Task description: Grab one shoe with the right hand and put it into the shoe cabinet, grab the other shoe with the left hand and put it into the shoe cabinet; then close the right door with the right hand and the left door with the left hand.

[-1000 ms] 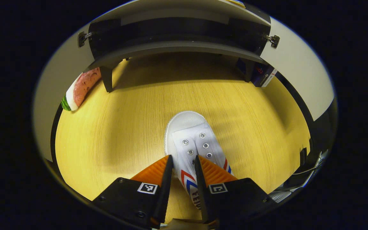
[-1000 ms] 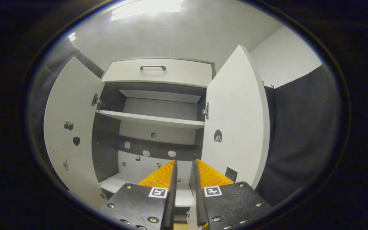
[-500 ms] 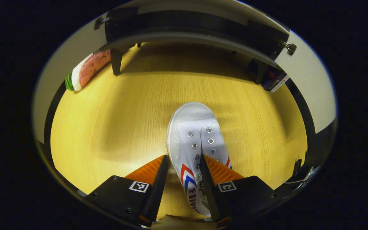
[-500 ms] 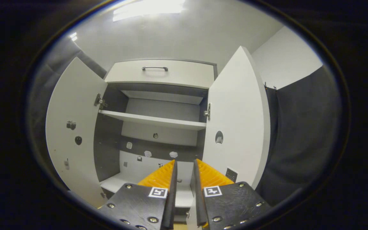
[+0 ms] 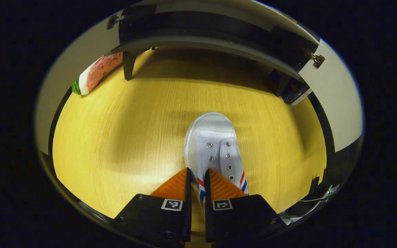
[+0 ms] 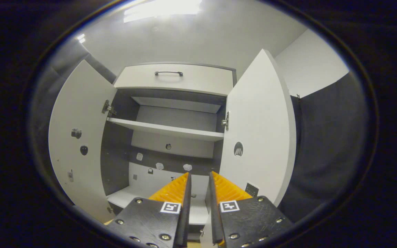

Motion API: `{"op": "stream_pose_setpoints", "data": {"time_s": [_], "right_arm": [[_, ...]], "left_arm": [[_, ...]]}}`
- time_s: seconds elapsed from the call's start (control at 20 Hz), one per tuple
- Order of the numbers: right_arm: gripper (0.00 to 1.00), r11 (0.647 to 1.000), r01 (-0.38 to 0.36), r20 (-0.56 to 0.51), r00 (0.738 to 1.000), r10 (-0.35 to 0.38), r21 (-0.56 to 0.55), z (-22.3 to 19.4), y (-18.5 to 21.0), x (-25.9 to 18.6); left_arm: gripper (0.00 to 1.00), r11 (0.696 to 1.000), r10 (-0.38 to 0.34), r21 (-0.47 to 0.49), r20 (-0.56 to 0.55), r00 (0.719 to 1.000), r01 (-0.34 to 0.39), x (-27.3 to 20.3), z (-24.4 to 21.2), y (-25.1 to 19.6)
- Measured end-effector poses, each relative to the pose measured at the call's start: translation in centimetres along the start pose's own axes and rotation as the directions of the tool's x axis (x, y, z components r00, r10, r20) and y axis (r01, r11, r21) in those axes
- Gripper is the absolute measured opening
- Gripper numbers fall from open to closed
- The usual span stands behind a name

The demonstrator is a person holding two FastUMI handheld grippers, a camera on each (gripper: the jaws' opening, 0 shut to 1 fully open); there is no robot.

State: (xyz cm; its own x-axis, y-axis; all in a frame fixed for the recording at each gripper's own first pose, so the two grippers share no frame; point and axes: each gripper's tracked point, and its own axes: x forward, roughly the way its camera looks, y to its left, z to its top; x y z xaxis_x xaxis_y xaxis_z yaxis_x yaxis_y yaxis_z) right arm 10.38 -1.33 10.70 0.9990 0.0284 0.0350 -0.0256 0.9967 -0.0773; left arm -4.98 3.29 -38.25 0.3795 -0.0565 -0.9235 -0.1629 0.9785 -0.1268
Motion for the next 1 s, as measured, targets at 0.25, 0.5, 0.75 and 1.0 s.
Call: {"op": "stream_pose_setpoints", "data": {"time_s": [0.25, 0.5, 0.75, 1.0], "right_arm": [[0.27, 1.0, -0.003, -0.005, 1.0, 0.003, 0.021, -0.2, -0.2, 0.0], [0.27, 1.0, 0.001, 0.01, 1.0, -0.001, 0.03, 0.2, -0.7, -0.5], [0.27, 0.999, -0.006, 0.019, 1.0, 0.005, 0.054, 0.5, -0.8, -1.2], [0.27, 0.999, 0.009, 0.017, 1.0, -0.01, 0.041, 0.4, -1.2, -2.1]], "left_arm": [[0.17, 0.998, -0.067, 0.015, 0.187, 0.98, 0.066, -6.9, 7.8, -1.6], [0.17, 0.993, -0.117, 0.05, 0.407, 0.906, 0.106, -15.4, 13.7, 0.1], [0.17, 0.989, -0.146, 0.101, 0.553, 0.82, 0.108, -12.2, 11.7, -0.7], [0.17, 0.991, -0.131, 0.105, 0.617, 0.776, 0.083, -12.7, 11.7, -0.7]]}}
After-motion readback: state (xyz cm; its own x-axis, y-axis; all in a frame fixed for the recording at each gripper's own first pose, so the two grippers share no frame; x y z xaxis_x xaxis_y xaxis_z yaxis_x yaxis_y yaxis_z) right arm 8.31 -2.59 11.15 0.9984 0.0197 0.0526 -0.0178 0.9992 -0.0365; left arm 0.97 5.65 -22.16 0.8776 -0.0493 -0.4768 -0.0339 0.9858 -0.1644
